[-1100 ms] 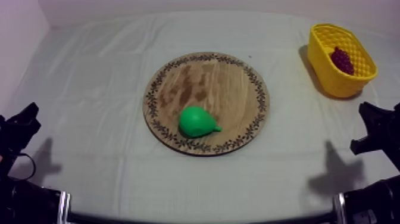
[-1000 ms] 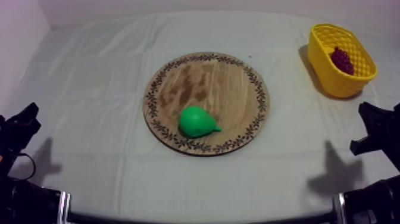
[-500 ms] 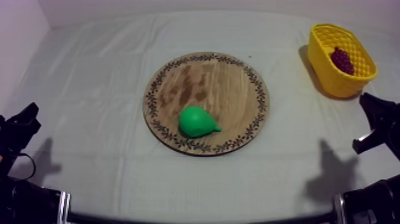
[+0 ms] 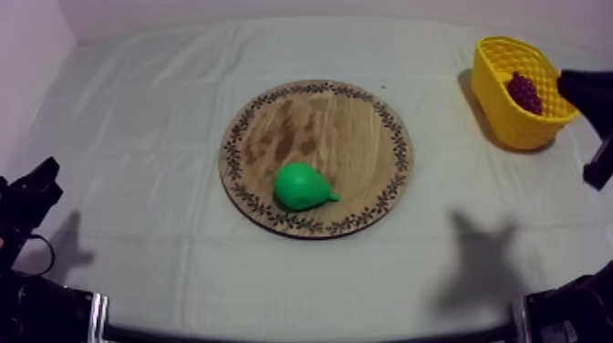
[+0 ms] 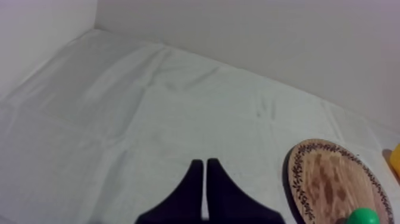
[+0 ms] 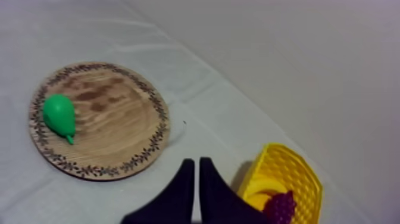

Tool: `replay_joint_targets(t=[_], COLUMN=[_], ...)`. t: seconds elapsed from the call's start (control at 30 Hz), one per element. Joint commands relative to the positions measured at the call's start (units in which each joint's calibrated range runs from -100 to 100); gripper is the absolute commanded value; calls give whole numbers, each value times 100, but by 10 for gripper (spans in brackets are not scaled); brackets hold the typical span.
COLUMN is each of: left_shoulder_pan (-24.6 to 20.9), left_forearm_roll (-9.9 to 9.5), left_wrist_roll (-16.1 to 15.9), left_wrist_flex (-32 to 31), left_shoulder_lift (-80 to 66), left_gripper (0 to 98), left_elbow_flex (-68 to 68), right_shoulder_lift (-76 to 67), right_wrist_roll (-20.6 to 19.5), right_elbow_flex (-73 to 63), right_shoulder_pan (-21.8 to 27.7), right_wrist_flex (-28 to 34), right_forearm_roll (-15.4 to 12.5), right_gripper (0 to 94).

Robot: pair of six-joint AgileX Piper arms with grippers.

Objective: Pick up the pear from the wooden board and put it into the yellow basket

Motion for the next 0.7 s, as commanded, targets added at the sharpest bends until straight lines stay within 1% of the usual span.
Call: replay_joint_targets(t=[0.0,0.2,0.47,0.67], left_shoulder_pan=[1,1,1,1], left_forearm_roll=[-2,-2,-2,-2], left_wrist_roll=[-1,-1,-1,-1], left_wrist_flex=[-1,-1,-1,-1], left_shoulder_lift=[0,0,0,0], left_gripper=[1,1,1,1], left_elbow_flex=[0,0,0,0], right_shoulder_lift=[1008,2350,3948,5086], right_wrist_roll=[-68,-254,-567,-792], right_elbow_flex=[-1352,-2790,-3995,-4810], right_shoulder_pan=[-412,-1085,-1868,-2353], right_wrist_flex=[476,1439,2184,2970], right_forearm_roll=[118,421,848,1193], right_gripper=[4,4,4,4])
